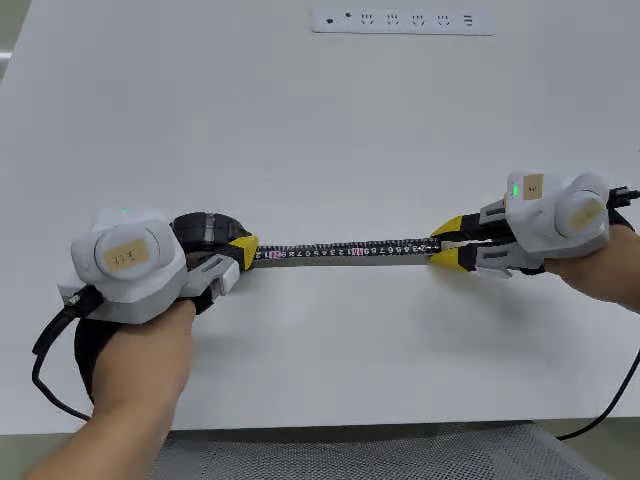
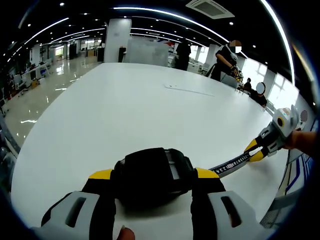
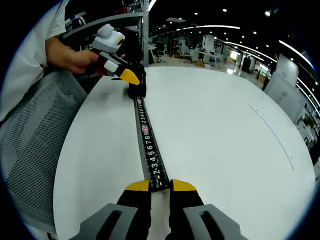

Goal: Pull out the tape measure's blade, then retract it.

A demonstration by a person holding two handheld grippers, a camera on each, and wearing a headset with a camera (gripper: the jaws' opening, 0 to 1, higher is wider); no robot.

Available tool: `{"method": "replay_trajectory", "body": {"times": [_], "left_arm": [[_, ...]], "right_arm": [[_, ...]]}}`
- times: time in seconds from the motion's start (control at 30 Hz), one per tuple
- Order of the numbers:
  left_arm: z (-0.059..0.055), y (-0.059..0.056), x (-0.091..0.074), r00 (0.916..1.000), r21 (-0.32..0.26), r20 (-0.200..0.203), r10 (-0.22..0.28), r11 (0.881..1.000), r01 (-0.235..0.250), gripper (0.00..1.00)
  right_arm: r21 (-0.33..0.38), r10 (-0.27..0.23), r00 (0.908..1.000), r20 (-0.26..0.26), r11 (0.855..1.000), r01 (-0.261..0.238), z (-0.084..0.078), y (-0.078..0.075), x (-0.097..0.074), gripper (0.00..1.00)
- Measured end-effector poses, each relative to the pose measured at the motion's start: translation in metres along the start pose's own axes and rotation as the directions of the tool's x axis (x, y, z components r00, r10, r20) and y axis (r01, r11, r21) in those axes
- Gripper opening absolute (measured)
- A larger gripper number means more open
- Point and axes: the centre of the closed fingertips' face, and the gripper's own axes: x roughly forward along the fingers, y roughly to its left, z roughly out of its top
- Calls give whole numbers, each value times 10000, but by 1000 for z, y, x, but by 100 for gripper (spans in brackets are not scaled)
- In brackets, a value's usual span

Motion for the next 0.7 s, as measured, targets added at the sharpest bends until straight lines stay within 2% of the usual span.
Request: {"method": "replay_trajectory", "body": {"times": [0.7], "left_arm": [[-1,0,0,9999,-58,-30,-97,9999,97,56]], "right_arm": [[-111,414,9986,319,9991,-411,26,8,22,9]]}}
